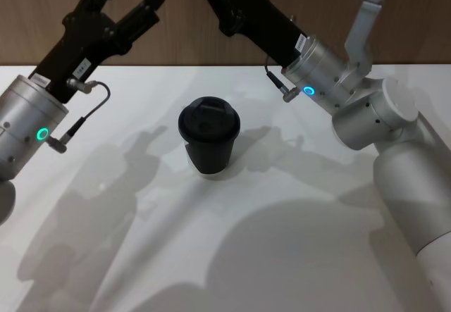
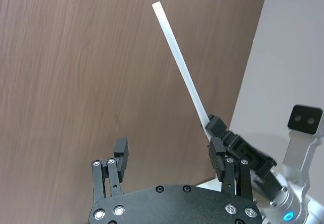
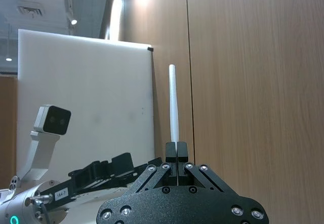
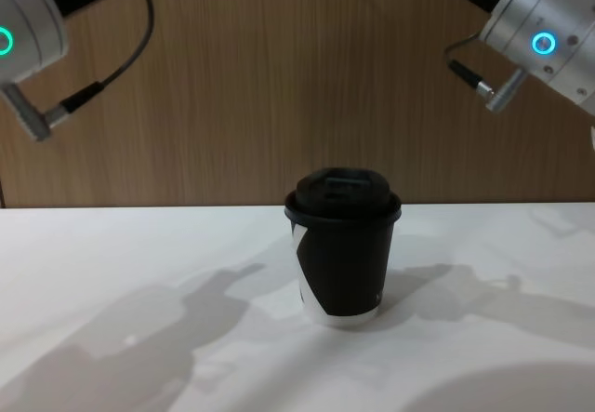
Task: Pick up the straw with one hand, pass it to the other hand, and insert it into the cup.
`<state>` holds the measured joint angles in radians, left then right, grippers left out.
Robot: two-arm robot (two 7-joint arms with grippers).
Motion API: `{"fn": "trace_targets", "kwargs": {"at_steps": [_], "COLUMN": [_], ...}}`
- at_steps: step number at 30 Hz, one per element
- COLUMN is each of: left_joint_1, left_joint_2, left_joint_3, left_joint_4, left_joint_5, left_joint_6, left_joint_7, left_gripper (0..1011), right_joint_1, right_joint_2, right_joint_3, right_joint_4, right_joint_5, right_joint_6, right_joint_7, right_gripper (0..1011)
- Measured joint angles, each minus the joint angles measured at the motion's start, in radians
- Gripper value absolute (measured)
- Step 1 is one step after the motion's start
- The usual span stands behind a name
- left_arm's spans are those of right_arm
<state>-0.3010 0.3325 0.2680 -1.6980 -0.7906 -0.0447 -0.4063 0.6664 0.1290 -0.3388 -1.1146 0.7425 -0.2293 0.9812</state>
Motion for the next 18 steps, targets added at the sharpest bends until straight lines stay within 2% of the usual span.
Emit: {"fn": "trace_targets", "kwargs": {"at_steps": [7,13,18], "left_joint_1": [-0.022,-0.043,-0.057], "left_joint_2": [-0.019,-0.035,-0.041], "left_joint_3": [0.001,-0.001,-0.002], "left_joint_4": [0.026,0.054,0.072], "left_joint_5": [-0.054,-0.127,-0.166], "left_joint_6": [0.007,0.022,0.032], "left_joint_7": [-0.026,-0.072,-0.103], "left_gripper": [1003,1003,1003], "right_joint_1": [0.0,0.0,0.0], "right_joint_2": [0.0,0.0,0.0], "right_joint_3": [0.0,0.0,0.0], "right_joint_4": [0.0,0.0,0.0], "right_joint_5": [0.0,0.0,0.0], "right_joint_6": [0.0,0.0,0.0], "right_joint_7": [0.0,0.0,0.0], "right_gripper": [16,16,16]}}
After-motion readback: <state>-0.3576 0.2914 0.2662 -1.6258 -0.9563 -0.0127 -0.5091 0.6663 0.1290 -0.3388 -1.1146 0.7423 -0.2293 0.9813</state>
